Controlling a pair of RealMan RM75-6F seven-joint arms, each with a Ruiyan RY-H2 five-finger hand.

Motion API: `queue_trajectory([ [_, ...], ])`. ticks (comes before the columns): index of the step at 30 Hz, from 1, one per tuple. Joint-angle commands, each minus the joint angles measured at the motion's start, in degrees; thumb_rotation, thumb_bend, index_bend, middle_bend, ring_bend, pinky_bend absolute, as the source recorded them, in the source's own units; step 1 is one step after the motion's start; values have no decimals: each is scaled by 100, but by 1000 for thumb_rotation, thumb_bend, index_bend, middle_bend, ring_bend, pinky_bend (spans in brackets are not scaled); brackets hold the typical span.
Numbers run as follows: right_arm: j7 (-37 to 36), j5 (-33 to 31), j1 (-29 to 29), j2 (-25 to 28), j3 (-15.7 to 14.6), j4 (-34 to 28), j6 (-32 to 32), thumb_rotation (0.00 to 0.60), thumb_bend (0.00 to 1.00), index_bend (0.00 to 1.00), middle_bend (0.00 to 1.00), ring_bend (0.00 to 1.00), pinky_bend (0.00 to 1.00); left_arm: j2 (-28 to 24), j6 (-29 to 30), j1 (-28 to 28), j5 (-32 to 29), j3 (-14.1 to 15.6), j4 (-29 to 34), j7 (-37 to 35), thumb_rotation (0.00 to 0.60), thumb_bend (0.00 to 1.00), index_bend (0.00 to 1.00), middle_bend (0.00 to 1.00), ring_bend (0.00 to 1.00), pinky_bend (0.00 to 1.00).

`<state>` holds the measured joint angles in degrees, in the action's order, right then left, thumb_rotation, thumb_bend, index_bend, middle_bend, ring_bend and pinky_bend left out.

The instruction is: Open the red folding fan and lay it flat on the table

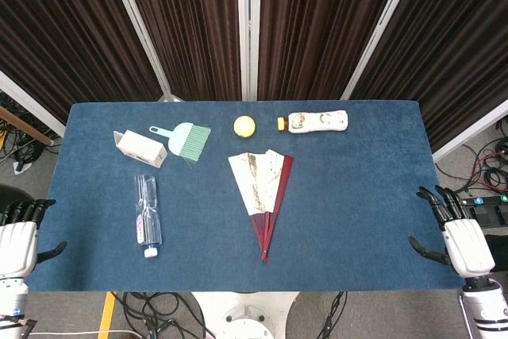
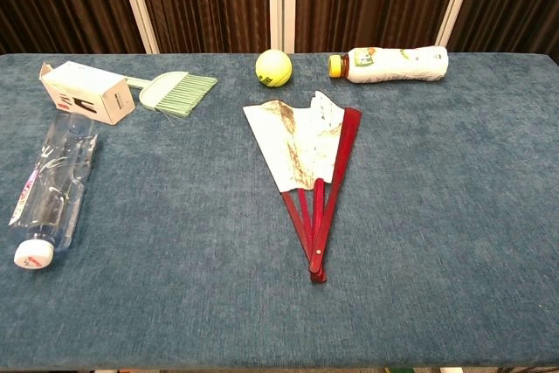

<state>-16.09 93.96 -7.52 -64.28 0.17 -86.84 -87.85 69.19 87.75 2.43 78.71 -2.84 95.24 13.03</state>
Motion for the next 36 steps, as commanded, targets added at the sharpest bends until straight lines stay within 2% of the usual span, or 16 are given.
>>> queue_trajectory([
  [1, 16, 32, -37, 2, 18, -5, 30, 600, 145, 54, 183, 0, 0, 6, -18, -3, -31, -14, 16, 20, 600, 33, 218, 216, 150, 125],
  [7, 56, 190, -190, -13, 19, -29, 178, 600, 148, 54, 185, 0, 0, 13, 1, -22, -32, -39, 17, 3, 600, 33, 218, 216, 150, 125],
  [11, 182, 422, -568, -67, 85, -90, 544, 600, 148, 65, 197, 0, 0, 26, -21, -8, -37, -67, 0, -36, 600, 33, 218, 216, 151, 124],
  [16, 531, 472, -1472, -508, 384, -1, 1583, 600, 134, 166, 250, 0, 0, 16, -21, 1, 4, -86, -21, -93, 600, 32, 218, 216, 150, 124],
  [19, 671, 275, -2038, -988, 572, 265, 2338, 600, 46, 242, 284, 0, 0, -3, -33, -1, 0, -93, -11, -108, 600, 32, 218, 216, 150, 124],
  [25, 746, -110, -2890, -2319, 849, 1359, 3219, 600, 0, 357, 334, 0, 0, -21, -98, 29, -23, -113, 15, -102, 600, 32, 219, 216, 151, 125],
  [29, 783, -333, -3348, -3068, 927, 2159, 3721, 600, 1, 378, 339, 0, 0, -24, -129, 48, -55, -147, -14, -137, 600, 31, 219, 216, 150, 125],
  [32, 844, -311, -3580, -3574, 912, 2768, 3752, 600, 5, 378, 339, 0, 0, -20, -173, 69, -88, -167, -50, -165, 600, 26, 218, 216, 151, 124],
  [36, 736, -190, -3733, -4209, 814, 3604, 3490, 600, 28, 379, 343, 0, 0, -21, -231, 91, -99, -168, -97, -197, 600, 26, 218, 216, 150, 125],
])
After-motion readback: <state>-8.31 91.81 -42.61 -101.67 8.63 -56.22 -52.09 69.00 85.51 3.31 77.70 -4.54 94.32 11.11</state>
